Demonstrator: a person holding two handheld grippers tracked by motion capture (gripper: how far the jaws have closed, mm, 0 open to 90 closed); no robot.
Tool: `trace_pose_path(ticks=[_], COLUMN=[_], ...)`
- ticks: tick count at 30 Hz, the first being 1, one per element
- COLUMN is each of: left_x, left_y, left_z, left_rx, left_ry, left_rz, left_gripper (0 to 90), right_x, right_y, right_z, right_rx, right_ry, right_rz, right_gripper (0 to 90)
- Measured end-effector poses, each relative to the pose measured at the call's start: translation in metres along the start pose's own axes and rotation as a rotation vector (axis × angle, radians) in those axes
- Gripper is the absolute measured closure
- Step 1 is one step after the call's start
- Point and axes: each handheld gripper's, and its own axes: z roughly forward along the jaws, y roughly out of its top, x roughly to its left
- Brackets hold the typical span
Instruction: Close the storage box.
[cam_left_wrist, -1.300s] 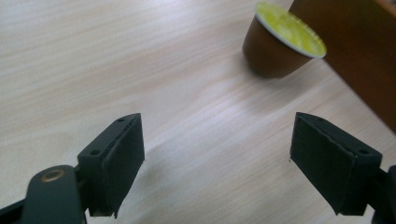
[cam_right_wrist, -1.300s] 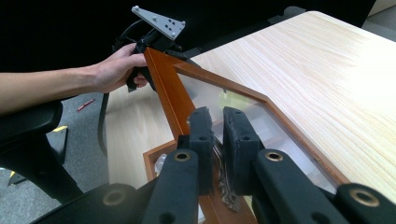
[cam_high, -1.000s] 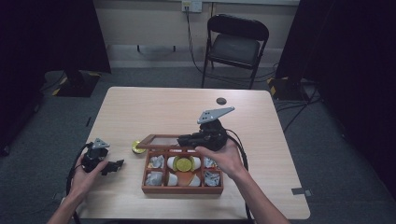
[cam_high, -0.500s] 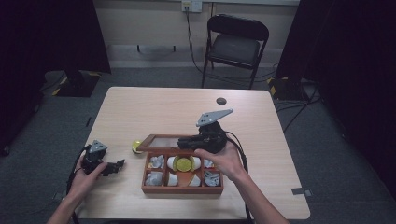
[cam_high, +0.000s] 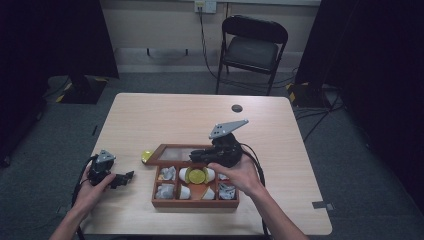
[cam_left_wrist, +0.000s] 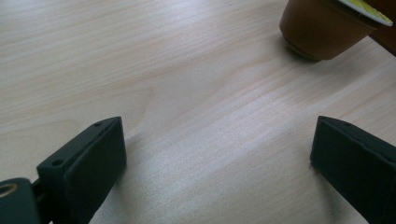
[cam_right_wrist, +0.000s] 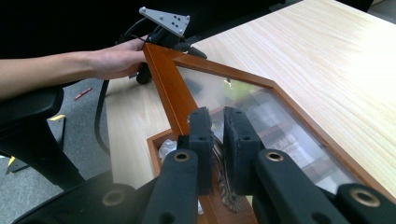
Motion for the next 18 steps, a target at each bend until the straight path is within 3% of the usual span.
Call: trace_pose_path(ticks=[18], left_x=[0.0001], left_y=[0.0000], left_z=[0.0000], left_rx=[0.002], left_ry=[-0.002], left_rz=[0.002], left_gripper=[2.9], right_x=[0.0066], right_y=[-0.0062], right_z=[0.0040], right_rx=[0.047], right_ry=[0.005], right_rz=[-0.021], right_gripper=[81.9])
